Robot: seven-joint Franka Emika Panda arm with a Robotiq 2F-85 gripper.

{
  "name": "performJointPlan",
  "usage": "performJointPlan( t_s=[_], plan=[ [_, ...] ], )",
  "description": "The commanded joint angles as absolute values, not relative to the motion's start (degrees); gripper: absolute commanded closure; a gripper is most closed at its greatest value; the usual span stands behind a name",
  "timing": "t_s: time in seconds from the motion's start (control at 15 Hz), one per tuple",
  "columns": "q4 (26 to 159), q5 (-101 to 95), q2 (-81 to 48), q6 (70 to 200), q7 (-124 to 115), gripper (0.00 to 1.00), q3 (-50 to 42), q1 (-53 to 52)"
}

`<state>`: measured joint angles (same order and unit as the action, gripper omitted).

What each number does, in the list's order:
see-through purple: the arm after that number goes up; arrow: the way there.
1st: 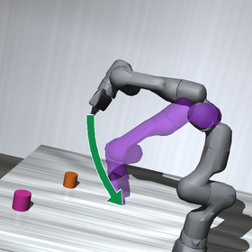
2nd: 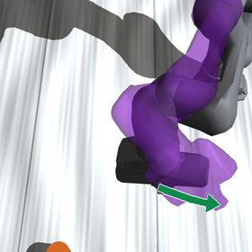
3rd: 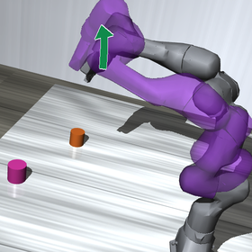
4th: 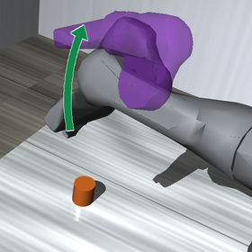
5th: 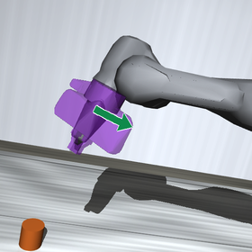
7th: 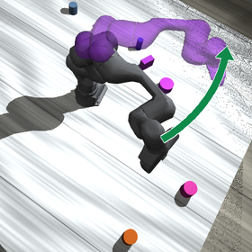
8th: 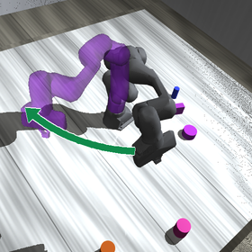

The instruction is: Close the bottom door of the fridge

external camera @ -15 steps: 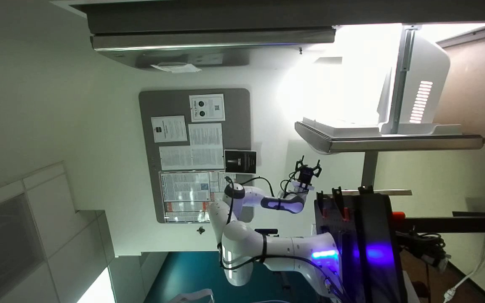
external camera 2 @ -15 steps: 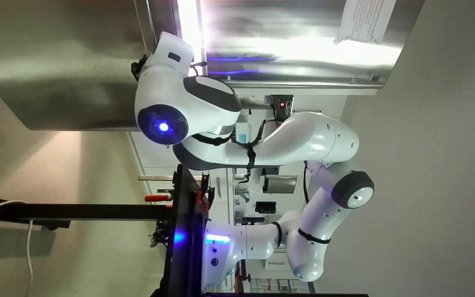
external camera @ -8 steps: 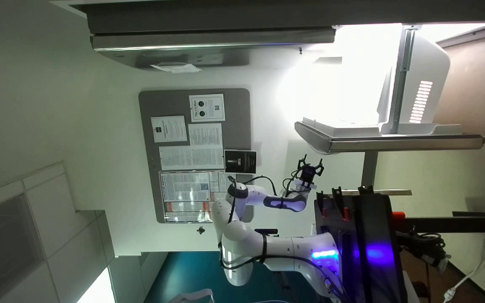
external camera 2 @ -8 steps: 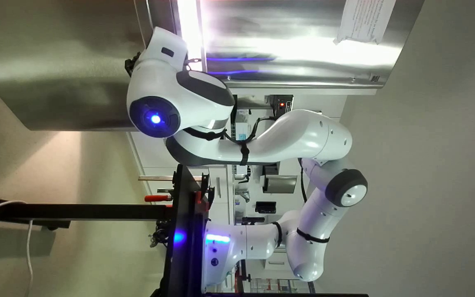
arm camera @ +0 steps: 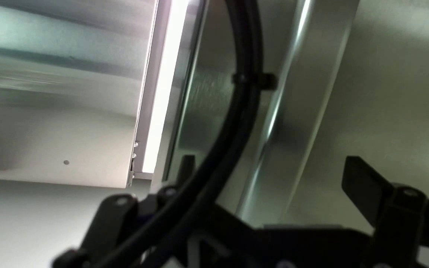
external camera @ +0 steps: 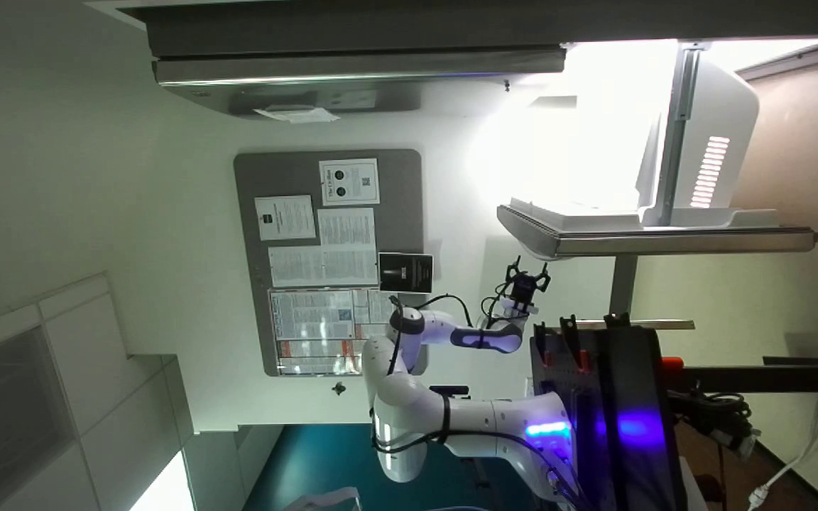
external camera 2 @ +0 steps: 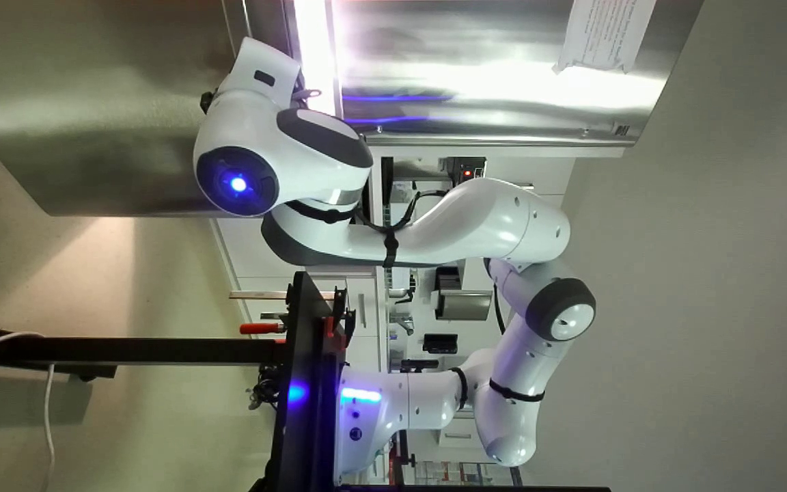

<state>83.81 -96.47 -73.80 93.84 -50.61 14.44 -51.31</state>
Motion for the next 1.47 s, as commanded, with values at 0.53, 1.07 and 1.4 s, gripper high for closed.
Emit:
performJointPlan(
  t_s=[0.53,1.07,1.4],
  plan=[
    [82.6,-96.8,-73.6,92.6,-48.6,0.26,12.9,-51.6],
    [83.4,-97.4,-73.8,93.1,-49.8,0.81,12.4,-51.5],
    [84.8,-97.3,-72.9,93.2,-50.5,0.81,12.2,-50.6]
  ],
)
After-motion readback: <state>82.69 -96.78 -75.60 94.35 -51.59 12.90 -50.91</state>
